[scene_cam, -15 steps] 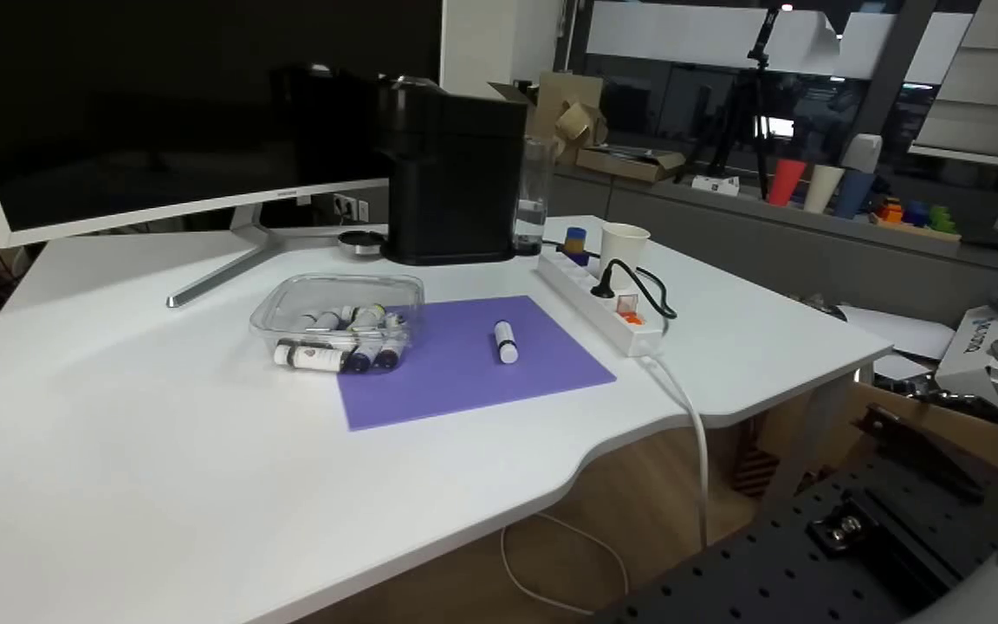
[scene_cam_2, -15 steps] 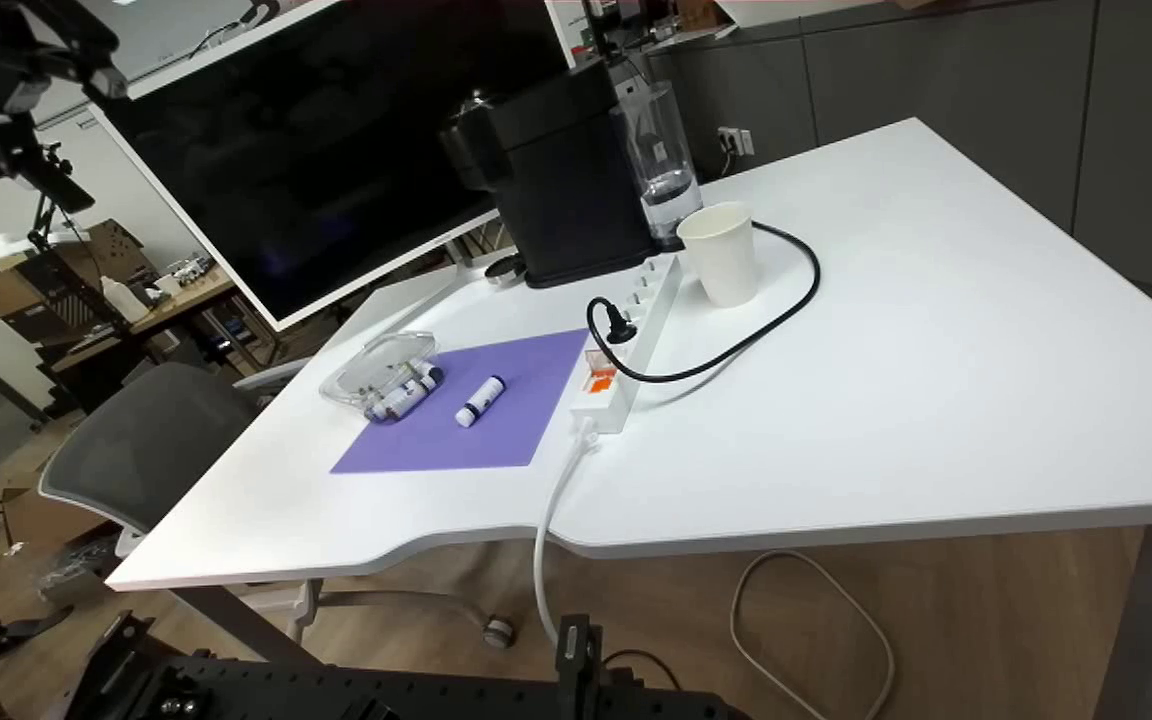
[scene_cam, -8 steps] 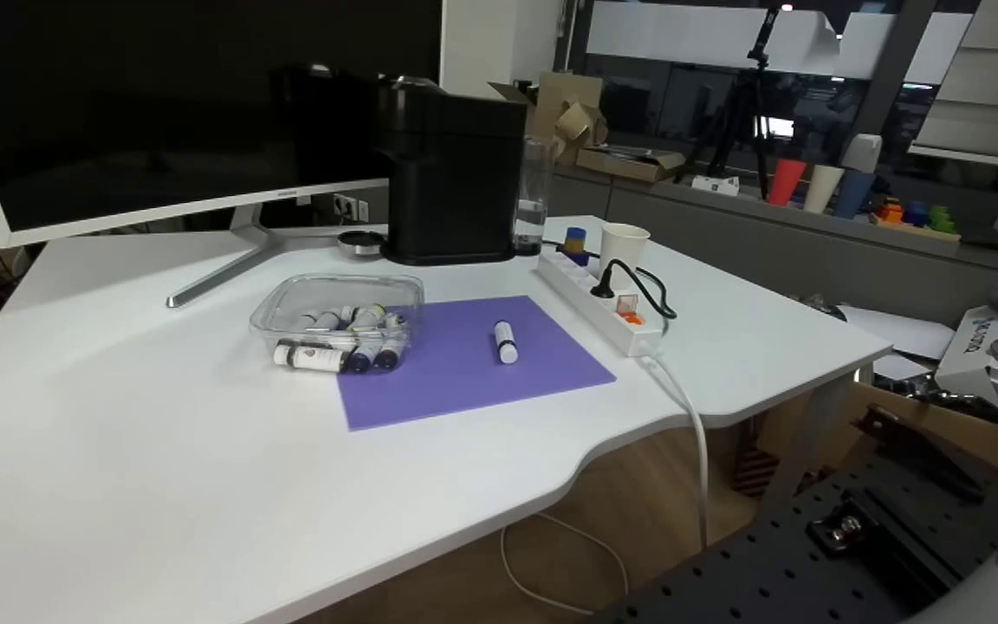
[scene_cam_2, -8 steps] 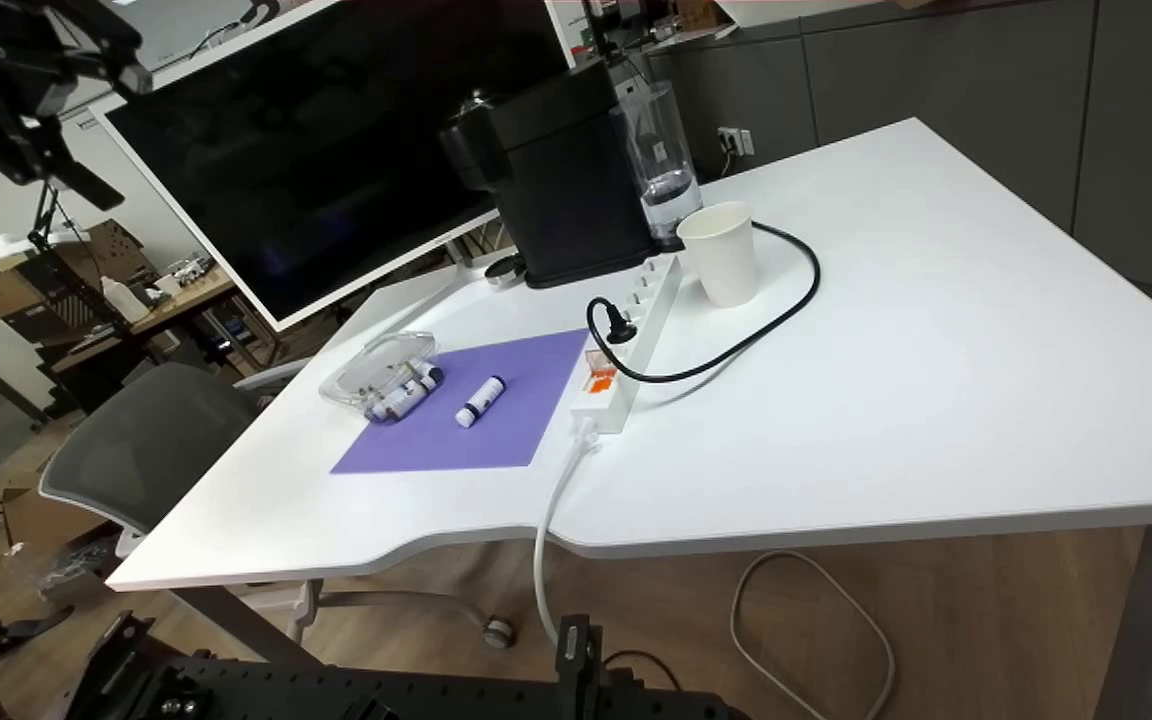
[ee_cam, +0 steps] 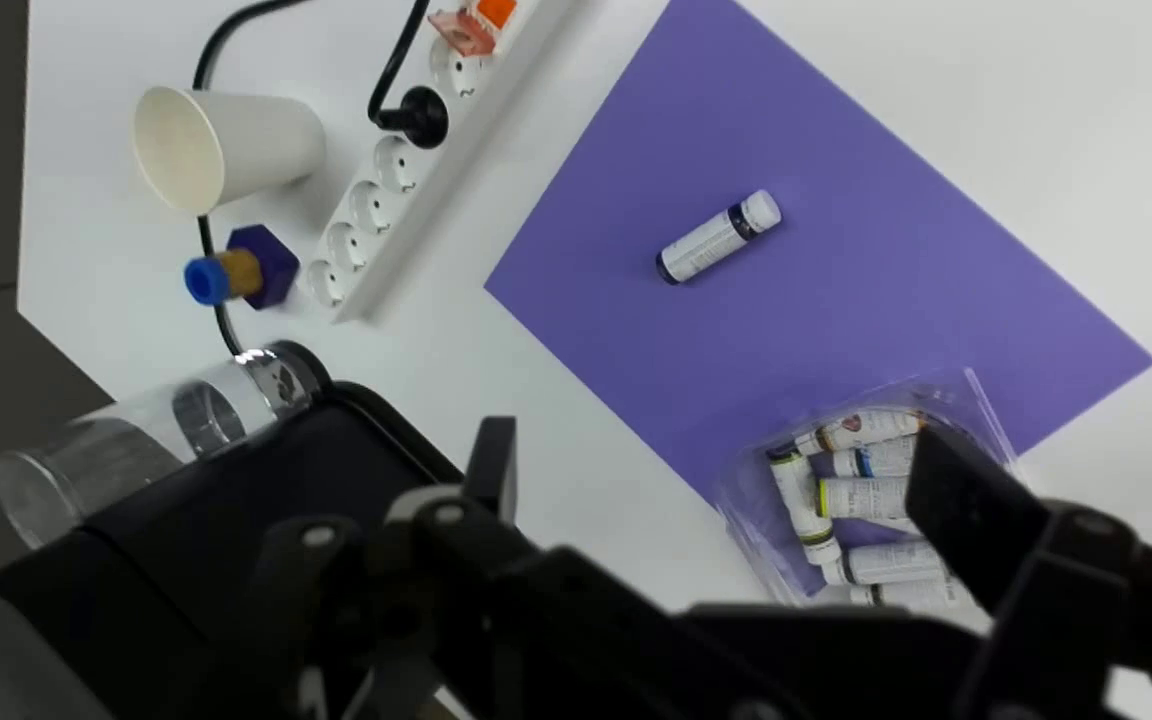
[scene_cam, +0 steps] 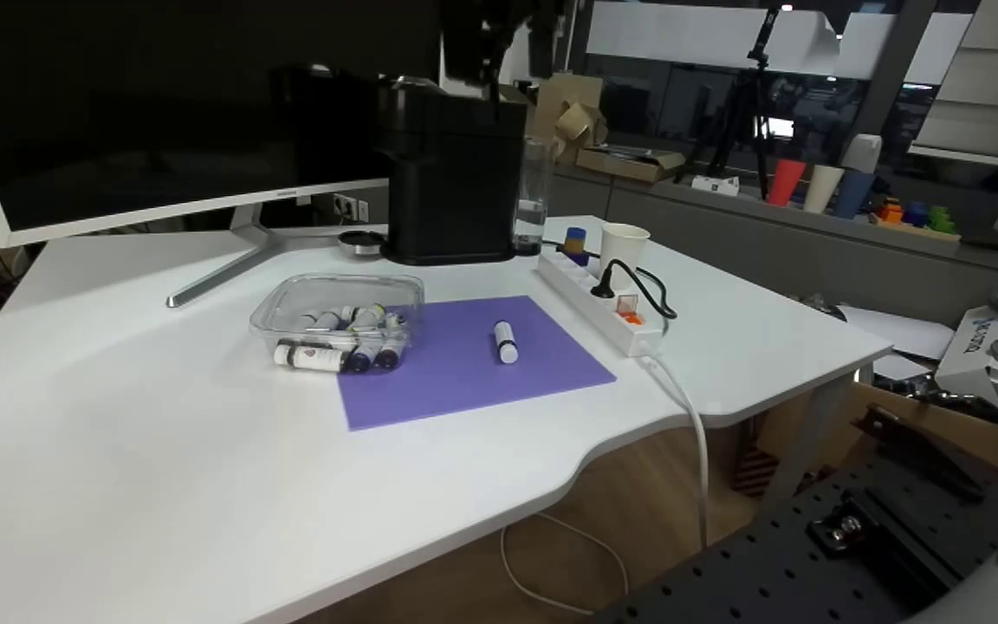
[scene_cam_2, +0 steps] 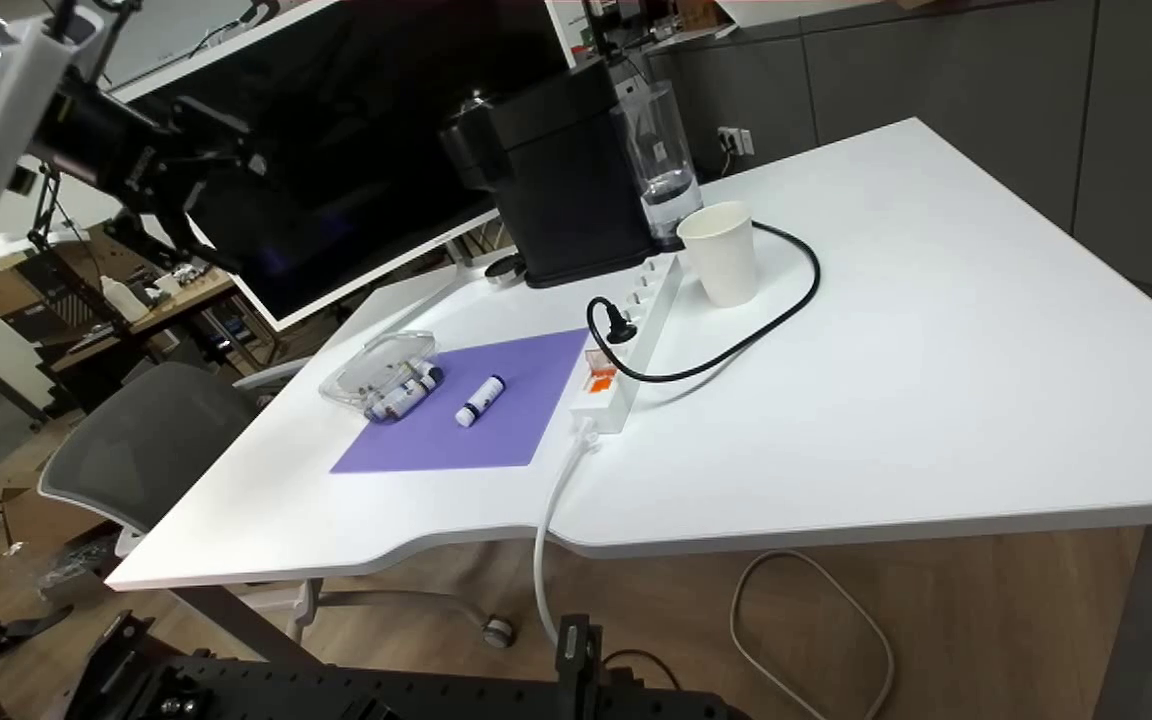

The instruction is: Open the lid of the clear bowl

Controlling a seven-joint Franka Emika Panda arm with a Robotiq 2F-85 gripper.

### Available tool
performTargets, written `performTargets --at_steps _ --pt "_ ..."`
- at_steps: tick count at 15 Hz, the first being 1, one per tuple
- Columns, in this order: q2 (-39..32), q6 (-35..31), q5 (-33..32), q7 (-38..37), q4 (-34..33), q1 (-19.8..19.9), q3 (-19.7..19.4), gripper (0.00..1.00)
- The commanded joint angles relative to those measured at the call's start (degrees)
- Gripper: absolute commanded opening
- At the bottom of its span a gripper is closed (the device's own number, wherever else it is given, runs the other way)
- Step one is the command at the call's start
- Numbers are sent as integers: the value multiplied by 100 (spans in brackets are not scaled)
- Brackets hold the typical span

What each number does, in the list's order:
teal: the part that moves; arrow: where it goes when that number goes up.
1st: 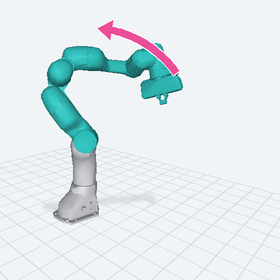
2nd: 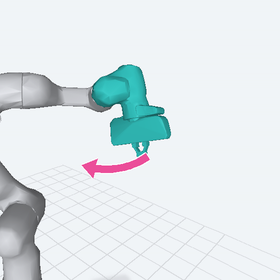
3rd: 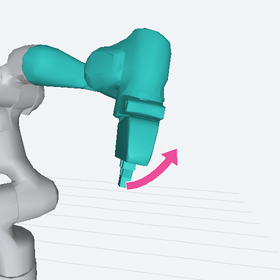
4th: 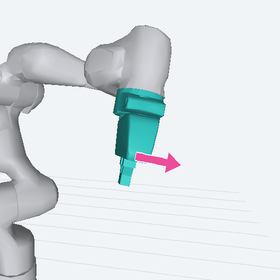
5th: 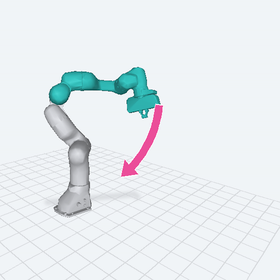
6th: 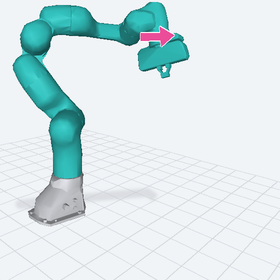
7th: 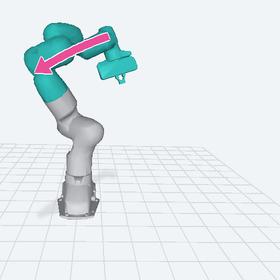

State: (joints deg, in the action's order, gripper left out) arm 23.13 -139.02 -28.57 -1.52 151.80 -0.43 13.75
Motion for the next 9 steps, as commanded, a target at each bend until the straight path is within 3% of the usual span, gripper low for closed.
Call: performTargets --at_steps 1,6,9 --pt "-923 -472 -874 -522 -270 146 226 100" --pt "-1940 -420 -1935 -759 -598 -88 81 100" --pt "-2499 -204 -2253 -695 -783 -280 -65 100"
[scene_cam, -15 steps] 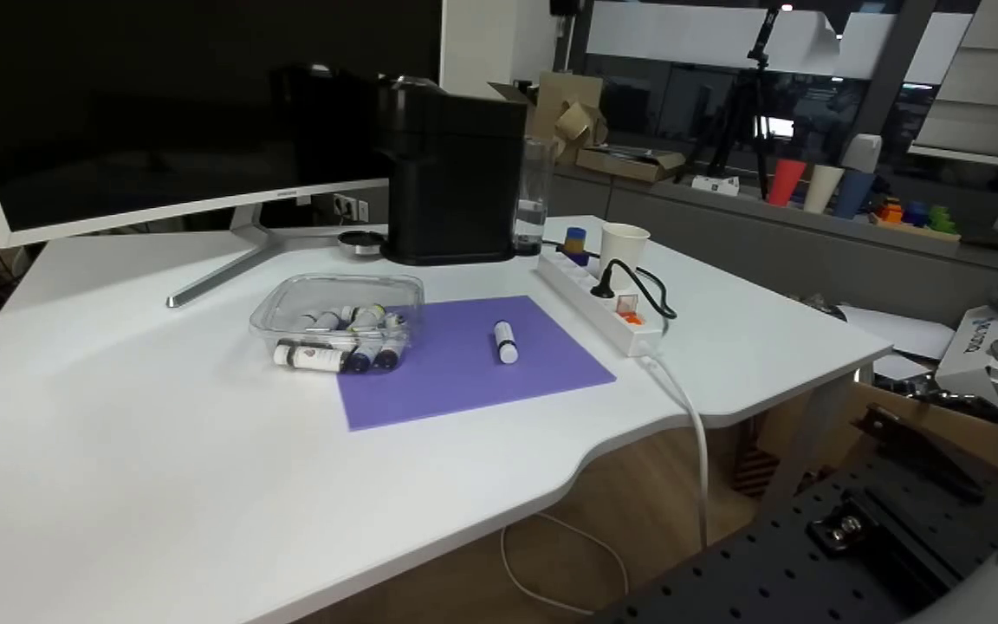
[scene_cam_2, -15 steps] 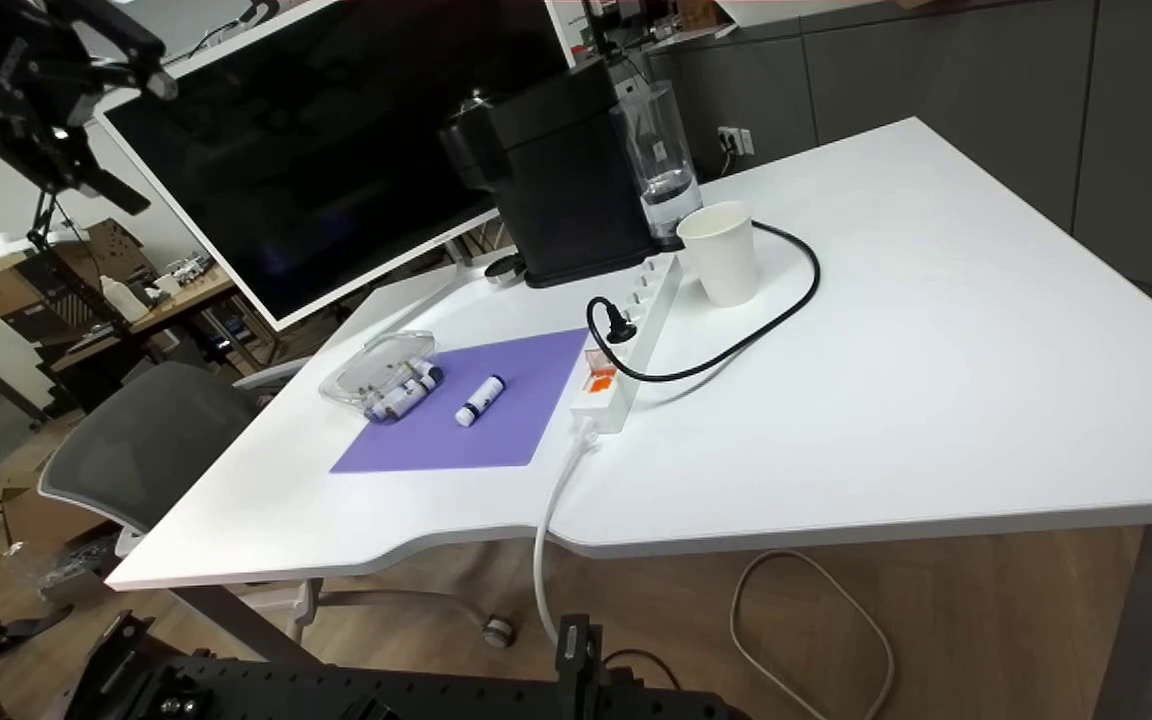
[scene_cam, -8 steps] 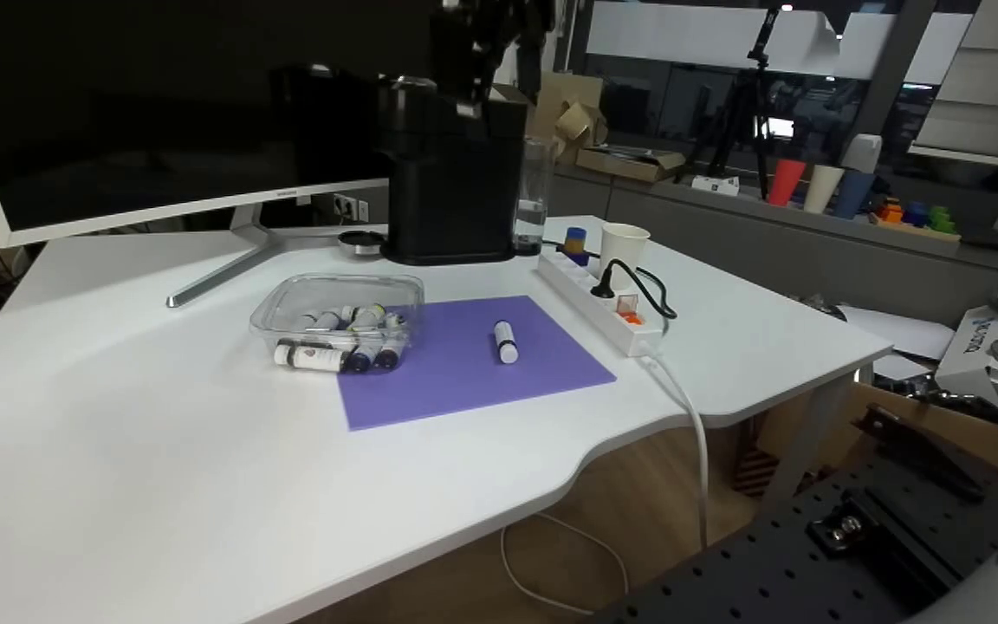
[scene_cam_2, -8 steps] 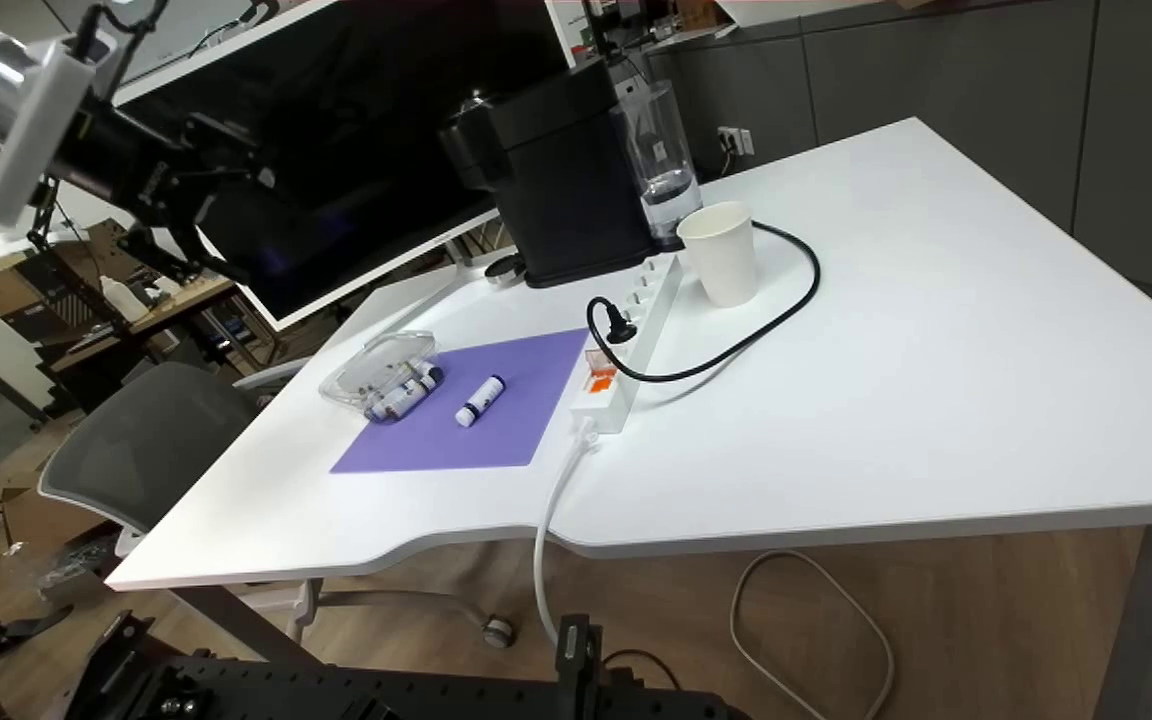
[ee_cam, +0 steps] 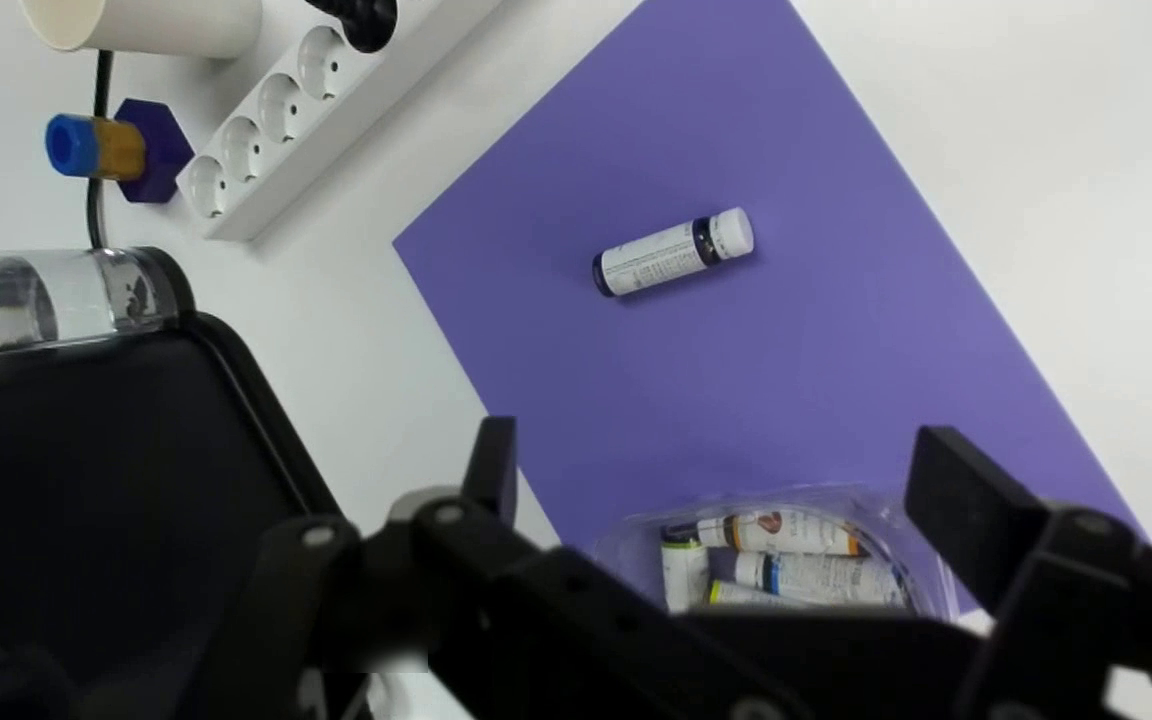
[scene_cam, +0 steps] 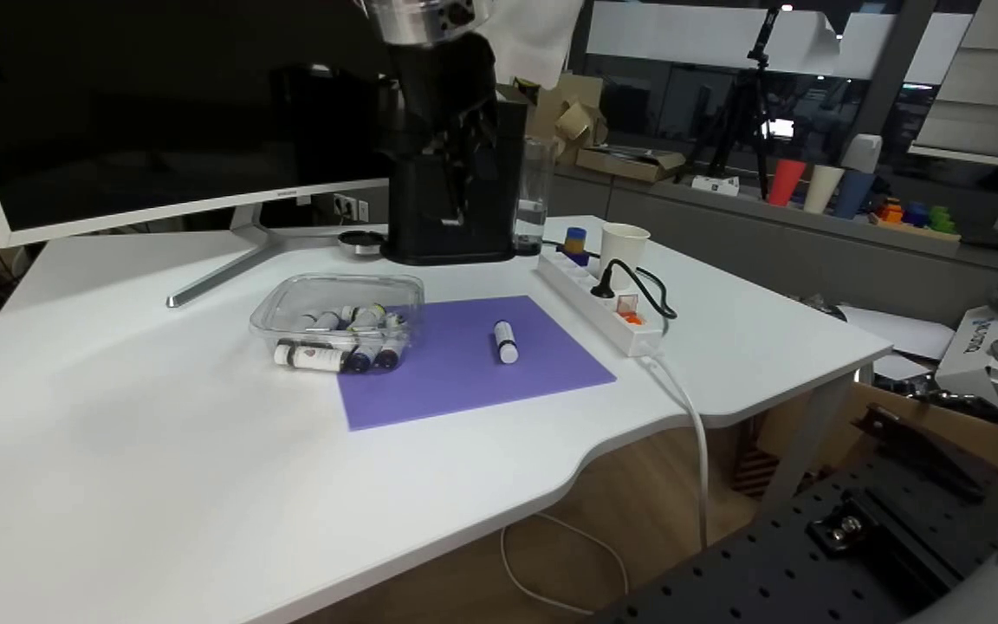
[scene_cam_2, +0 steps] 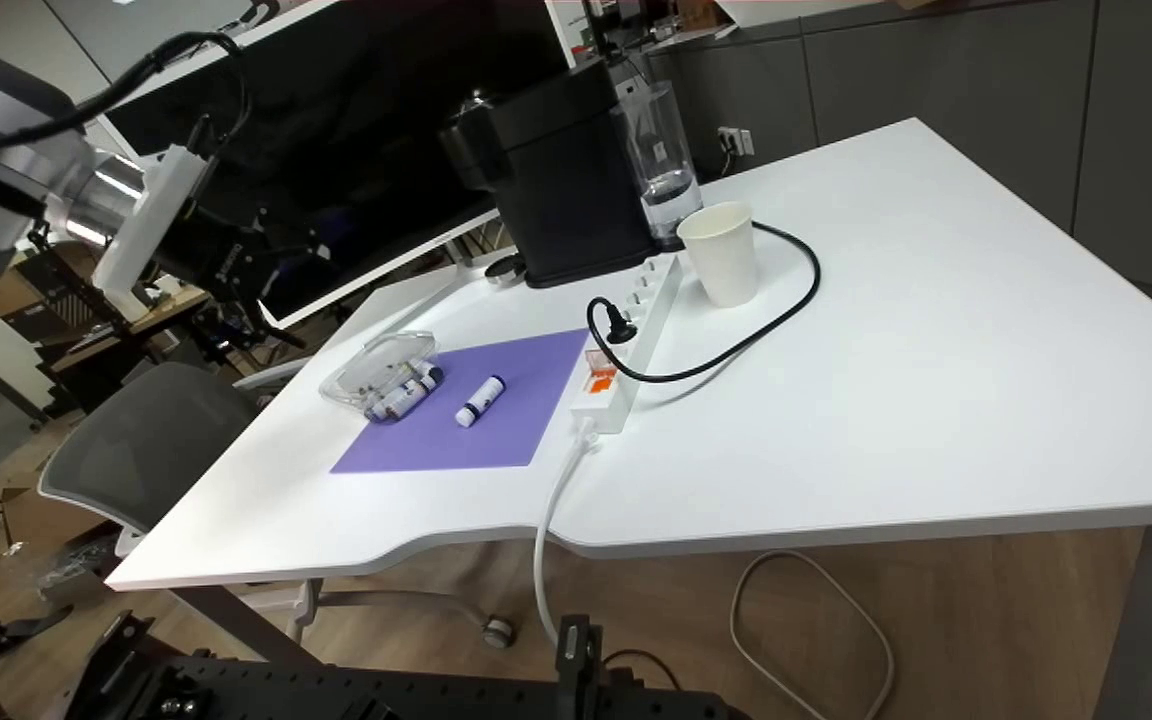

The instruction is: Open the lid of the clear bowl

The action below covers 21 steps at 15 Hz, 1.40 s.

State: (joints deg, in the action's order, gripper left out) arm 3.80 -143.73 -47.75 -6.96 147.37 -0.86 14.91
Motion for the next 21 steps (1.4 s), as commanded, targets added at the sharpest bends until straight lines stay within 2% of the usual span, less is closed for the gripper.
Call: performTargets --at_steps 1,2,6,13,16,21 --pt "-714 337 -341 -132 -391 -305 -232 100" --pt "-361 135 -142 19 -125 -343 -307 100" --pt "-495 118 -138 37 -157 -438 -395 100" --pt "-727 720 -2258 -2206 -174 -805 -353 100" --pt "-1022 996 -2543 -2847 -224 -989 -313 100" --pt "-1572 1077 -2430 -3793 -430 -1153 -340 100"
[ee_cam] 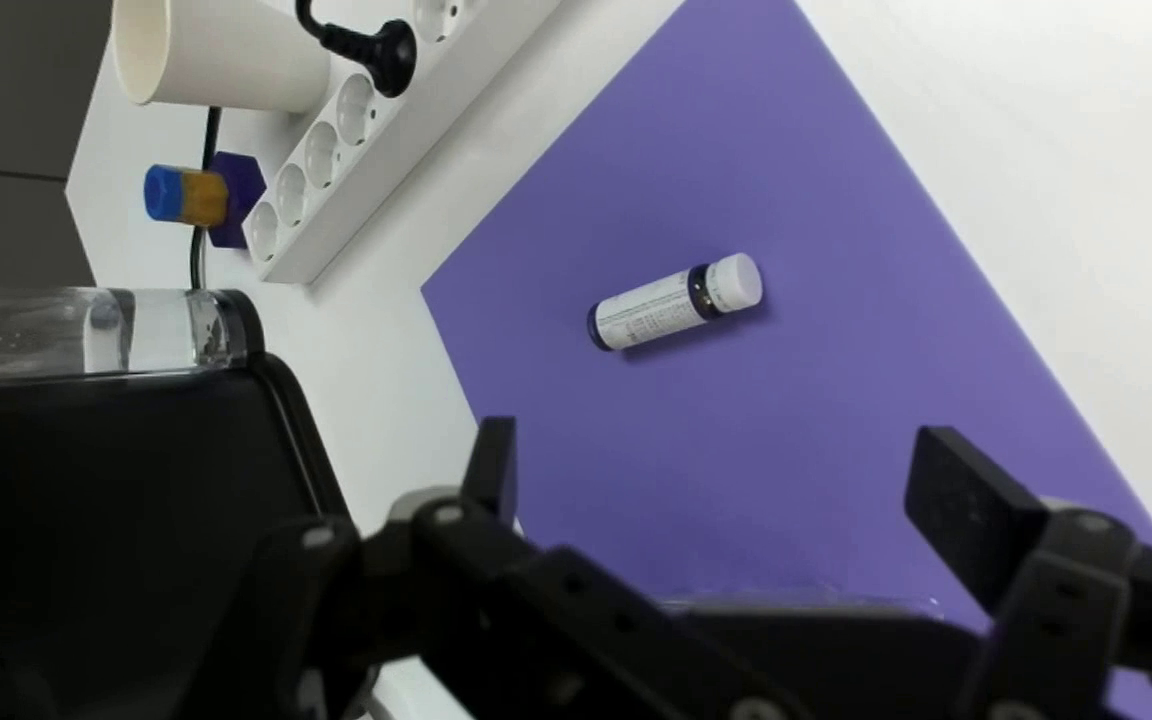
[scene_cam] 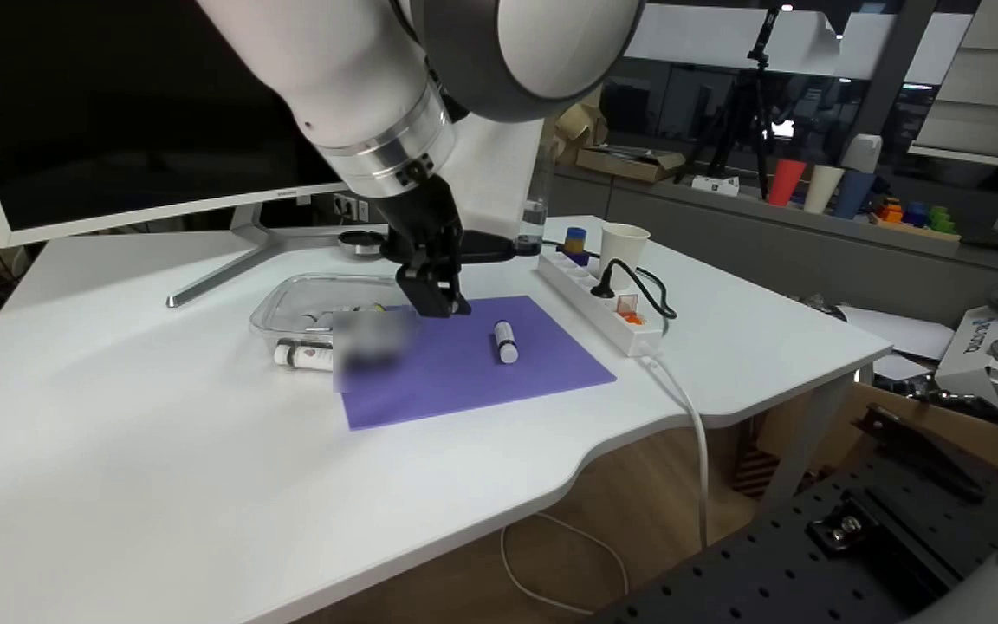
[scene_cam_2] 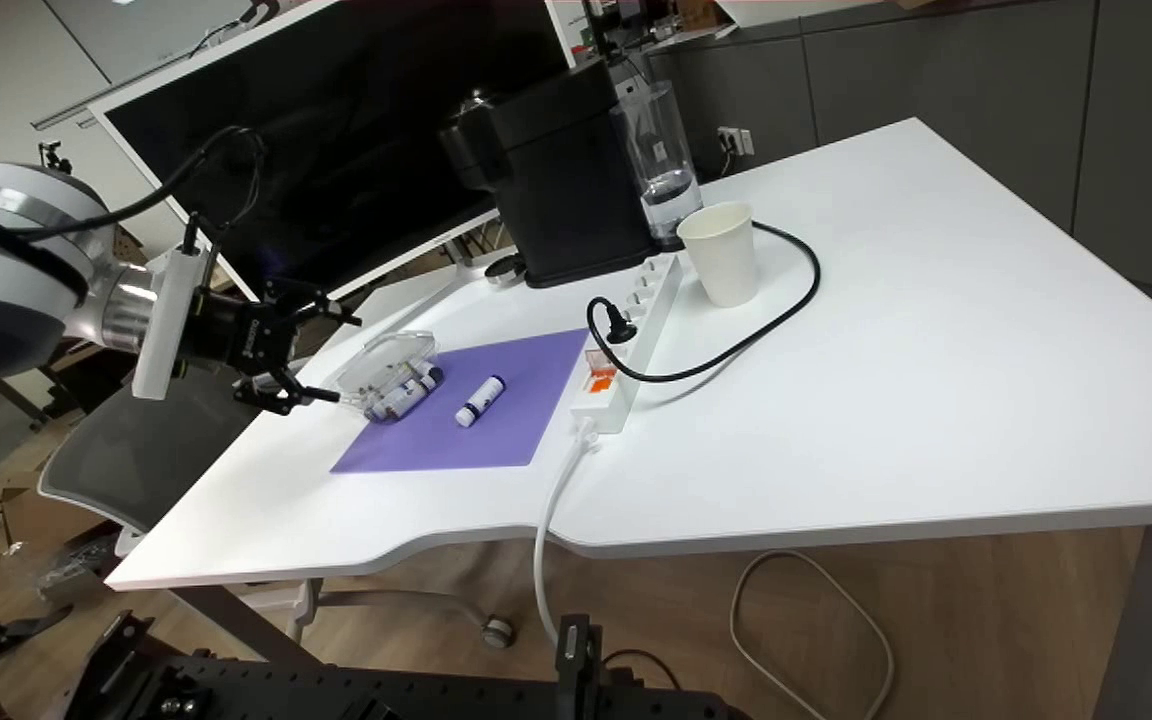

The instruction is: Open the lid of the clear bowl

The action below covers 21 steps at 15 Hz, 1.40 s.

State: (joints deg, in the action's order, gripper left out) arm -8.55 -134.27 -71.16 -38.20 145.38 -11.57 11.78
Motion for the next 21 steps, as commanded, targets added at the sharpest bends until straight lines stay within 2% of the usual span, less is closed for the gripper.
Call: performTargets --at_steps 1,7,13,21 --pt "-442 148 -112 -851 -283 -100 -40 100" --pt "-890 151 -279 -1642 -604 -148 -98 100" --pt "-1278 138 -794 -2374 -947 -181 -101 100" --pt "-1417 108 -791 -2511 -1096 -139 -72 100"
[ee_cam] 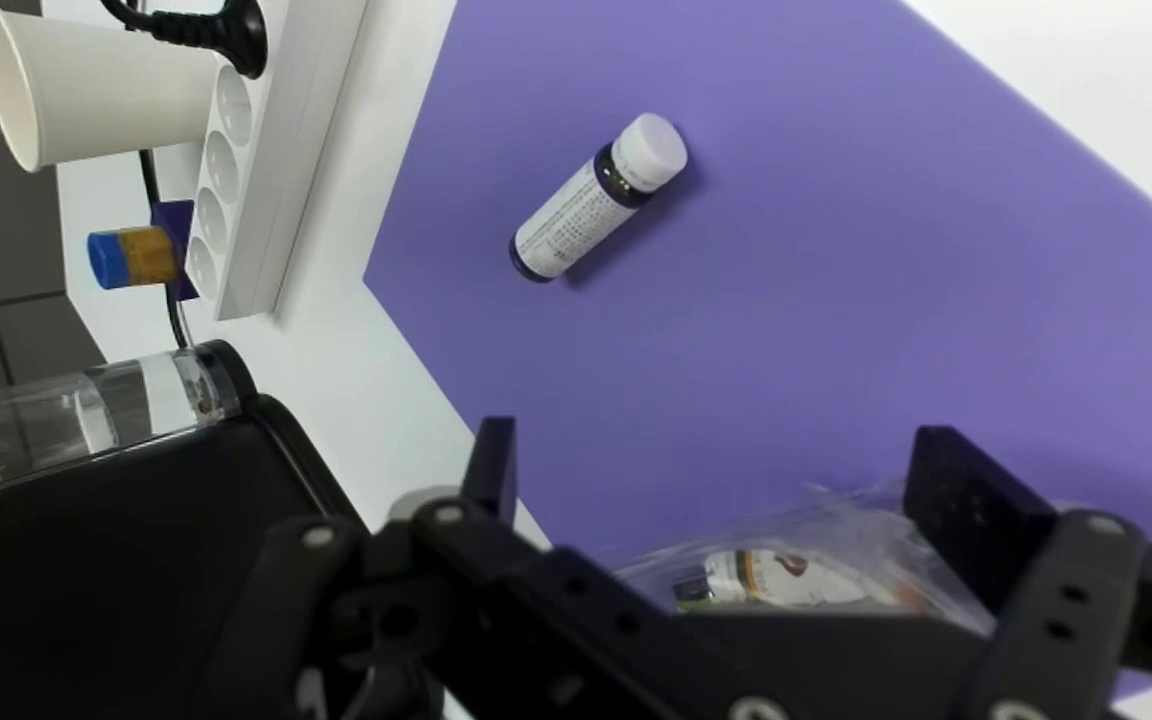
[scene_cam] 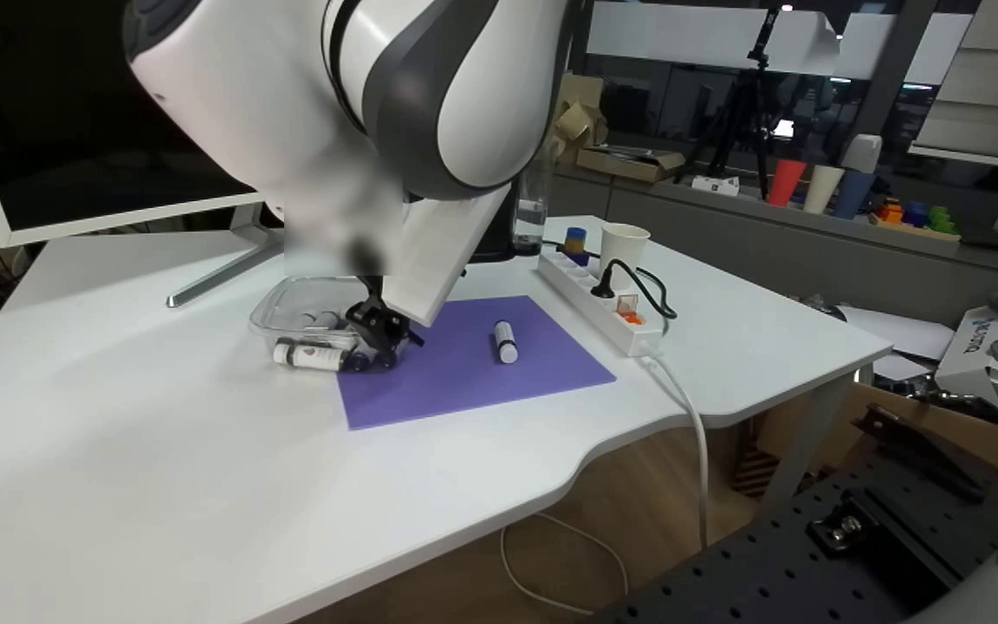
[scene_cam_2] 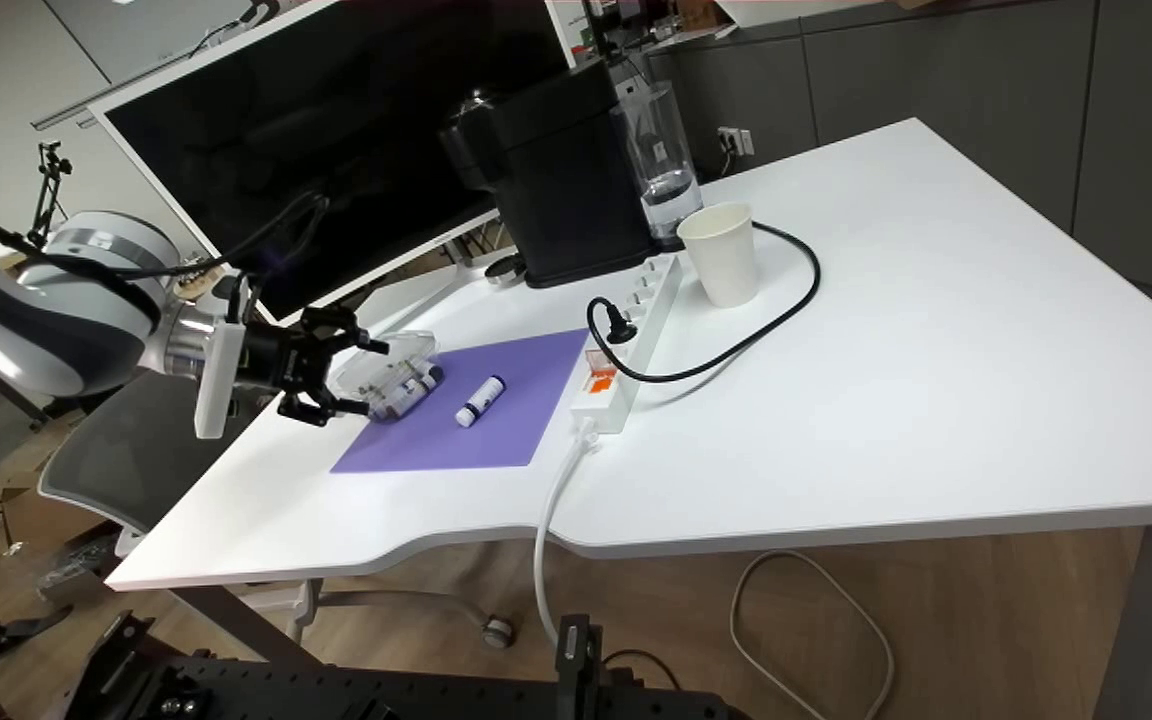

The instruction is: Open the lid of the clear bowl

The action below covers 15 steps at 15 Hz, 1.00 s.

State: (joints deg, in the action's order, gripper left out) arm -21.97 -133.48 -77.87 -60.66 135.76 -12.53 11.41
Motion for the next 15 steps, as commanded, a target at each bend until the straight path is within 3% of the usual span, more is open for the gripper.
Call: performTargets --at_steps 1,15 --pt "-56 20 -119 -266 -129 -41 -32 100" --pt "-16 14 -893 -635 -323 -16 -30 100"
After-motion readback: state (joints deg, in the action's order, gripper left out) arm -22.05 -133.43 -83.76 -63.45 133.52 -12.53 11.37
